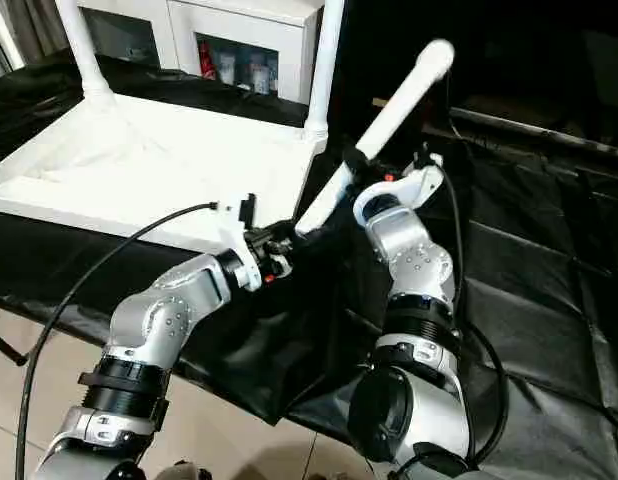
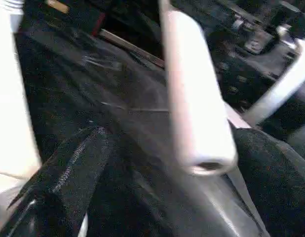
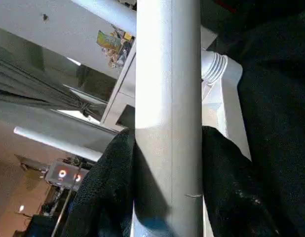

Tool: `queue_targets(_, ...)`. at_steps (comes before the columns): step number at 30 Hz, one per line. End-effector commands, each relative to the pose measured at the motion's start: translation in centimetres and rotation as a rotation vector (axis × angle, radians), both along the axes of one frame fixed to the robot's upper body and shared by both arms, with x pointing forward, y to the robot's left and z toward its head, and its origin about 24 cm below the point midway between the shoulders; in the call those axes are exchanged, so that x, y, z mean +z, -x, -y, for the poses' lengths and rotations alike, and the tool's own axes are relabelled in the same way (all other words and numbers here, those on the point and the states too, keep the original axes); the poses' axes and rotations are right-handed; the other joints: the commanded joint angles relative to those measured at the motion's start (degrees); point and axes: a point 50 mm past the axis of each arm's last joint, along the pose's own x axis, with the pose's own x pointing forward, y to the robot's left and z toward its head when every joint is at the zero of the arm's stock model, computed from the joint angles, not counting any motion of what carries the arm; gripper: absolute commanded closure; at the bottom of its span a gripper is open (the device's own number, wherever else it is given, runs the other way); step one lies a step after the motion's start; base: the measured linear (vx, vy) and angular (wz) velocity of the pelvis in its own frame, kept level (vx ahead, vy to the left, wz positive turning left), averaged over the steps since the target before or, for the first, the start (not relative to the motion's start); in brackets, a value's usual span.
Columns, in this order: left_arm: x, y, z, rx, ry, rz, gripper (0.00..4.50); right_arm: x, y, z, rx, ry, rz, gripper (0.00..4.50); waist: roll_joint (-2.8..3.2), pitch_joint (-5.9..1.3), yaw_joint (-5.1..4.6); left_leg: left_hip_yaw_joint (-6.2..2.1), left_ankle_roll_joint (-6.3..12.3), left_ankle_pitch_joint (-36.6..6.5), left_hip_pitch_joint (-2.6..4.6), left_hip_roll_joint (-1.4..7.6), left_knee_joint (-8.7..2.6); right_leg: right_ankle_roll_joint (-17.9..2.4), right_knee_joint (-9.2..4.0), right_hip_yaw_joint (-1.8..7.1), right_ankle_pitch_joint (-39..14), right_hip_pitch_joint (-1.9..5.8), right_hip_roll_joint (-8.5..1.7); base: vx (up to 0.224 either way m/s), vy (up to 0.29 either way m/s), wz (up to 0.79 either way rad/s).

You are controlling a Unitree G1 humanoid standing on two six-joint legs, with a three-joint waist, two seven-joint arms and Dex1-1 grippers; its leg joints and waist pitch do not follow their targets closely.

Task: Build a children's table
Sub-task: Insert table leg to table base

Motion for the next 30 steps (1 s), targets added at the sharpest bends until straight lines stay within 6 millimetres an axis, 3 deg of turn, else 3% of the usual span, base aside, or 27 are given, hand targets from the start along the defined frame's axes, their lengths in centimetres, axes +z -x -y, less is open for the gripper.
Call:
queue_targets(1, 0.4, -0.4, 0.2, 0.025, -0.004, 0.018, 0.0, 0.9, -0.1, -0.5, 0.002, -0.008, 0.027, 3.06, 0.67, -4.44, -0.14, 0.31, -1.73, -11.11, 1.18, 0.42, -3.89, -6.76, -4.59, 1.81, -9.67, 3.1, -3.08, 0.0, 0.0, 0.0)
queue_targets(9, 0.7, -0.3, 0.4, 0.004, 0.053, 0.01, 0.0, 0.6, -0.1, -0.6, -0.007, -0.021, 0.007, 3.06, 0.58, -4.38, -0.04, 0.33, -1.72, -11.23, 1.13, 0.44, -3.92, -7.14, -4.53, 1.82, -9.96, 3.1, -3.22, 0.0, 0.0, 0.0)
queue_targets(11, 0.6, -0.2, 0.6, -0.008, 0.072, 0.002, 0.34, 0.5, -0.1, -0.8, -0.004, -0.023, 0.001, 3.06, 0.59, -4.37, -0.05, 0.35, -1.79, -11.41, 1.13, 0.42, -3.9, -6.96, -4.6, 1.82, -10.43, 3.05, -3.24, 0.0, 0.0, 0.0)
queue_targets(12, 0.7, 0.0, 0.8, -0.025, 0.083, 0.0, 0.34, 0.4, 0.0, -1.0, -0.003, -0.021, 0.0, 3.06, 0.93, -4.37, 0.0, 0.31, -1.91, -11.41, 1.16, 0.41, -3.89, -7.02, -4.56, 1.83, -10.45, 3.03, -3.26, 0.0, 0.0, 0.0)
queue_targets(20, 0.5, 0.2, 1.4, -0.055, 0.089, -0.015, 0.82, 0.3, 0.1, -1.2, -0.003, -0.029, -0.01, 3.06, 0.76, -4.4, -0.14, 0.33, -1.75, -11.02, 1.05, 0.38, -3.88, -6.96, -4.53, 1.83, -9.35, 3.17, -3.13, 0.0, 0.0, 0.0)
queue_targets(21, 0.5, 0.2, 1.5, -0.059, 0.09, -0.017, 1.1, 0.3, 0.1, -1.2, -0.003, -0.03, -0.011, 3.06, 0.83, -4.37, -0.11, 0.32, -1.76, -11.03, 1.1, 0.42, -3.9, -7.01, -4.54, 1.83, -9.37, 3.13, -3.15, 0.0, 0.0, 0.0)
queue_targets(25, 0.5, 0.3, 1.6, -0.068, 0.093, -0.018, 1.17, 0.2, 0.1, -1.3, 0.004, -0.027, -0.015, 3.06, 0.78, -4.37, -0.11, 0.34, -1.71, -11.21, 1.14, 0.43, -3.89, -6.99, -4.56, 1.84, -9.63, 3.1, -3.15, 0.0, 0.0, 0.0)
queue_targets(27, 0.5, 0.3, 1.5, -0.063, 0.095, -0.021, 1.58, 0.2, 0.1, -1.5, 0.01, -0.022, -0.015, 3.06, 0.78, -4.34, -0.12, 0.33, -1.77, -11.35, 1.09, 0.43, -3.92, -6.91, -4.6, 1.83, -9.98, 3.13, -3.19, 0.0, 0.0, 0.0)
queue_targets(30, 0.5, 0.2, 1.4, -0.061, 0.097, -0.022, 1.66, 0.2, 0.1, -1.6, 0.011, -0.025, -0.016, 3.06, 0.81, -4.35, -0.13, 0.34, -1.8, -11.31, 1.12, 0.43, -3.91, -6.75, -4.6, 1.84, -10.02, 3.09, -3.15, 0.0, 0.0, 0.0)
